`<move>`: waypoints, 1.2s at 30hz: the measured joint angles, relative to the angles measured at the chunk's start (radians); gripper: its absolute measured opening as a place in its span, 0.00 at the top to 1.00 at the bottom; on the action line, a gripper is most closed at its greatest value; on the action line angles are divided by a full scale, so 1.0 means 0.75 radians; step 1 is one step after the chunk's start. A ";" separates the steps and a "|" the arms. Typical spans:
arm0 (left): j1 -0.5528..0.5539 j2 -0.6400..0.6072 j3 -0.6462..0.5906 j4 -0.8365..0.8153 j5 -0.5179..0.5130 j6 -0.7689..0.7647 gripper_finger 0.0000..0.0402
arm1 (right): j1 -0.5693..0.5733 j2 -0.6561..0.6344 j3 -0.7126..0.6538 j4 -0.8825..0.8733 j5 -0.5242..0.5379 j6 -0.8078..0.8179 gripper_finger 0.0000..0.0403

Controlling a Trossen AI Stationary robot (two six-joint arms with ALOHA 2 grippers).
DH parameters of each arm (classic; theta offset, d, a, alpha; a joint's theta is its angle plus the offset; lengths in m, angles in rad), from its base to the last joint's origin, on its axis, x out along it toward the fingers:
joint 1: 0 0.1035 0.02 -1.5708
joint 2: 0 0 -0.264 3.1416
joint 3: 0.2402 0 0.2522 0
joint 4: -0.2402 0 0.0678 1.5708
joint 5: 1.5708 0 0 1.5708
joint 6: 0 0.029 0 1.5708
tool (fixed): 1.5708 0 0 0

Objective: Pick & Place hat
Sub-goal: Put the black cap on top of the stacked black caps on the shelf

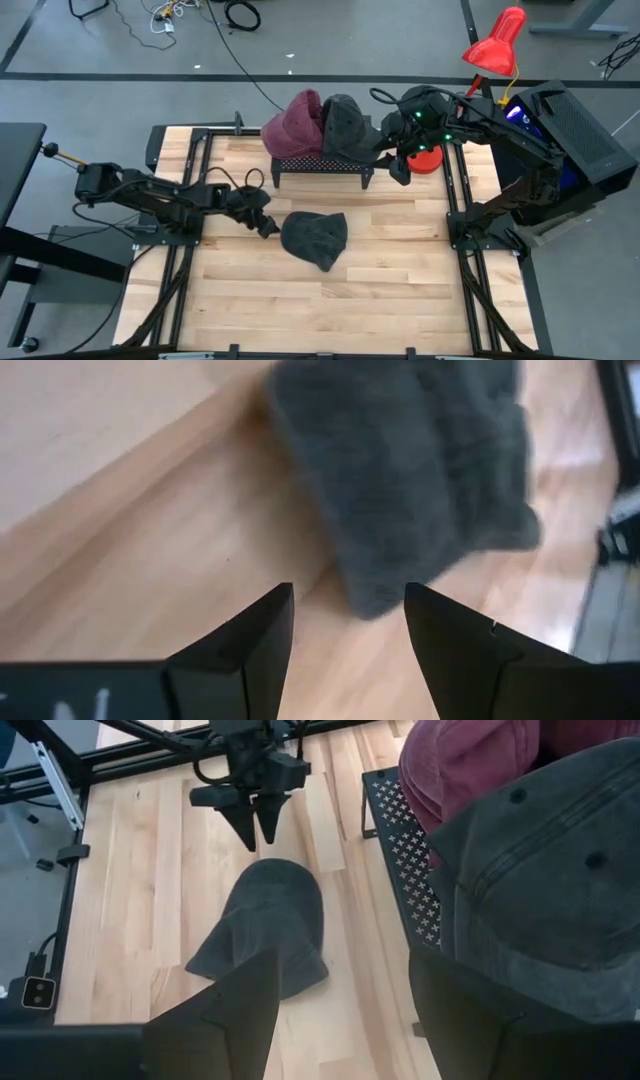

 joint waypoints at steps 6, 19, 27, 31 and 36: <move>0.000 0.002 -0.090 0.179 -0.064 -0.105 0.50 | 0.000 0.000 0.000 0.002 0.000 -0.016 0.45; -0.001 0.078 -0.090 0.233 -0.123 -0.151 0.50 | -0.001 0.000 0.000 0.043 0.001 -0.055 0.45; -0.001 0.077 -0.089 0.302 -0.123 -0.186 0.50 | -0.001 0.000 0.000 0.078 0.000 -0.079 0.45; -0.001 0.077 -0.089 0.302 -0.123 -0.208 0.50 | -0.001 0.000 0.000 0.079 0.001 -0.082 0.45; -0.001 0.100 -0.089 0.303 -0.115 -0.217 0.50 | -0.001 0.000 0.000 0.088 0.001 -0.086 0.45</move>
